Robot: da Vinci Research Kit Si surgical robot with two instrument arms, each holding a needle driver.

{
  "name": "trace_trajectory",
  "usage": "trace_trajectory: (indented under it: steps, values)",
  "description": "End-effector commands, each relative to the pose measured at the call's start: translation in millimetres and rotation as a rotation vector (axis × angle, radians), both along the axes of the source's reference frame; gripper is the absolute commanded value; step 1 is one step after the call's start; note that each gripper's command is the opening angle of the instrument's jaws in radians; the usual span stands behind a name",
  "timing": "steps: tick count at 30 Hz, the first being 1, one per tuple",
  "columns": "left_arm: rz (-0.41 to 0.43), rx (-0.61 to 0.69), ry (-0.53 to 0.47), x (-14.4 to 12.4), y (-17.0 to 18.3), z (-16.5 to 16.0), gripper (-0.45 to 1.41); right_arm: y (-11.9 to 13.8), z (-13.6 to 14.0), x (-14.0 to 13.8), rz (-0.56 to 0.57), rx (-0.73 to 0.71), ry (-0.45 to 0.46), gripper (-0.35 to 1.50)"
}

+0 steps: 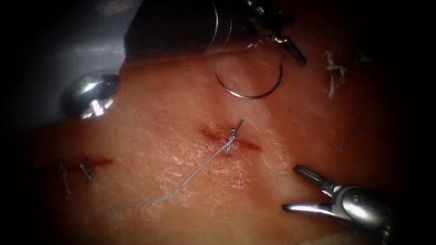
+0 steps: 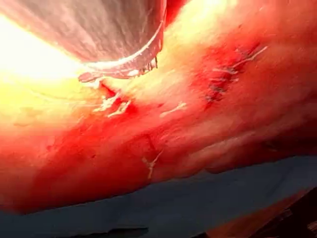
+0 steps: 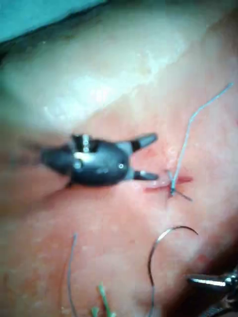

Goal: Wound Closure

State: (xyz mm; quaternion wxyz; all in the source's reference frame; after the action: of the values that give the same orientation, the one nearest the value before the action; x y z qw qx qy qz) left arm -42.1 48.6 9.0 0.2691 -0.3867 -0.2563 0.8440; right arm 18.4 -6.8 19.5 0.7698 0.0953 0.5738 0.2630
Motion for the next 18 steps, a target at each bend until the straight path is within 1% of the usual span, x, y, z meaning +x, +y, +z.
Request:
trace_trajectory:
  steps: [1,2,3,4,5,6,7,8,9,10,11,15,17,18]
  values:
    - [-0.024,-0.021,-0.047,0.3,1.5,-1.0,1.23,-0.5,0.6,0.8,-0.002,0.003,0.002,1.43]
    - [-0.036,-0.027,-0.06,0.7,2.0,-1.6,1.23,-0.5,0.7,0.9,-0.001,0.003,0.002,1.43]
    - [-0.069,-0.04,-0.074,1.8,2.9,-3.0,1.23,-0.6,0.7,1.1,-0.002,0.008,0.004,1.43]
    - [-0.081,-0.044,-0.078,2.4,3.2,-3.7,1.23,-0.6,0.7,1.1,-0.002,0.008,0.004,1.43]
    - [-0.093,-0.049,-0.088,3.7,3.4,-5.4,1.23,-0.6,0.7,1.2,-0.008,0.009,0.012,1.41]
    - [-0.079,-0.066,-0.092,4.3,3.2,-6.1,1.23,-0.6,0.7,1.2,-0.01,0.009,0.014,1.4]
    - [-0.018,-0.136,-0.115,5.6,1.8,-7.7,1.23,-0.6,0.7,1.0,-0.011,0.01,0.015,1.38]
    - [0.008,-0.16,-0.124,6.7,-0.3,-8.8,1.23,-0.5,0.6,0.9,-0.011,0.011,0.015,1.35]
    - [0.013,-0.163,-0.123,7.3,-1.9,-9.5,1.21,-0.4,0.5,0.8,-0.012,0.012,0.015,1.33]
    - [0.036,-0.162,-0.11,8.2,-4.4,-10.3,1.21,-0.3,0.5,0.8,-0.011,0.013,0.015,1.33]
    - [0.076,-0.158,-0.08,9.0,-7.6,-11.2,1.2,-0.2,0.5,0.9,-0.013,0.014,0.017,1.33]
    - [0.116,-0.118,-0.004,10.2,-12.8,-12.1,1.06,-0.1,0.4,1.0,-0.009,0.014,0.014,1.33]
    - [0.172,-0.12,0.098,11.4,-17.8,-11.8,0.96,0.1,0.2,0.9,-0.003,0.016,0.011,1.33]
    - [0.184,-0.117,0.12,11.7,-18.8,-11.6,0.94,0.1,0.1,0.9,-0.001,0.016,0.009,1.33]
